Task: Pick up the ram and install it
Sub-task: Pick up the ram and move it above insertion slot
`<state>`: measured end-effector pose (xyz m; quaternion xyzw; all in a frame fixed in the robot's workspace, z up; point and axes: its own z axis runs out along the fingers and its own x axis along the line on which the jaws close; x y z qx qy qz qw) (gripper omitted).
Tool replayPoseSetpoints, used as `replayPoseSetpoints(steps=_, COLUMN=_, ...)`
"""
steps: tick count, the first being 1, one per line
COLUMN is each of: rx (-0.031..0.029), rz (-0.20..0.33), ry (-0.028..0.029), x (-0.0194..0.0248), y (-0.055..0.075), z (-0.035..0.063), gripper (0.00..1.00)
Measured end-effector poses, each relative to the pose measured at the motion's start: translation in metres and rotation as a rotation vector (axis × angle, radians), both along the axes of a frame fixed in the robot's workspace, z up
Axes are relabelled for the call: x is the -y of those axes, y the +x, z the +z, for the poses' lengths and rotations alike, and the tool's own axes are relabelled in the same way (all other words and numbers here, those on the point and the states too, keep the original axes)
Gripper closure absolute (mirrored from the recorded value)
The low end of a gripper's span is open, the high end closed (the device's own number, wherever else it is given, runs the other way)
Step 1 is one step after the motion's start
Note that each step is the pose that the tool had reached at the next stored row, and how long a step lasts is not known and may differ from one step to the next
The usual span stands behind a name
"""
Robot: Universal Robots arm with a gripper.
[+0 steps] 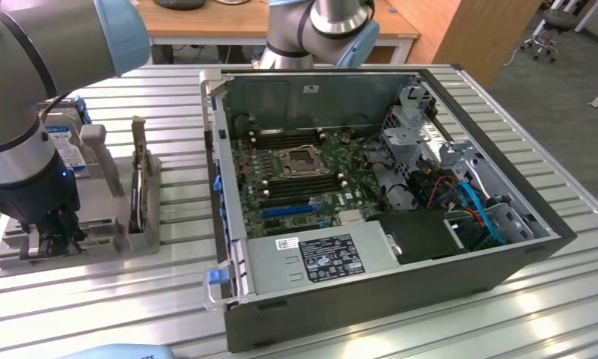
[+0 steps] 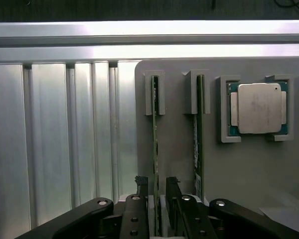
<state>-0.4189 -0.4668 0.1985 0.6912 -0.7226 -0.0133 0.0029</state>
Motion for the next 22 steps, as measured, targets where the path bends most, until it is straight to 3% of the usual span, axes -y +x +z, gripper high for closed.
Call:
replayPoseSetpoints(steps=10, rx=0.0000, rz=0.000, ry=0.0001, x=0.0000, y=0.0000, z=-0.0001, gripper=0.73)
replayPoseSetpoints(steps=11, rx=0.0001, rz=0.000, ry=0.0001, x=0.0000, y=0.0000, z=-0.0001, gripper=0.80)
replayPoseSetpoints(steps=22, rx=0.0003, rz=0.000, ry=0.0003, x=0.0000, y=0.0000, z=0.0000, gripper=0.80)
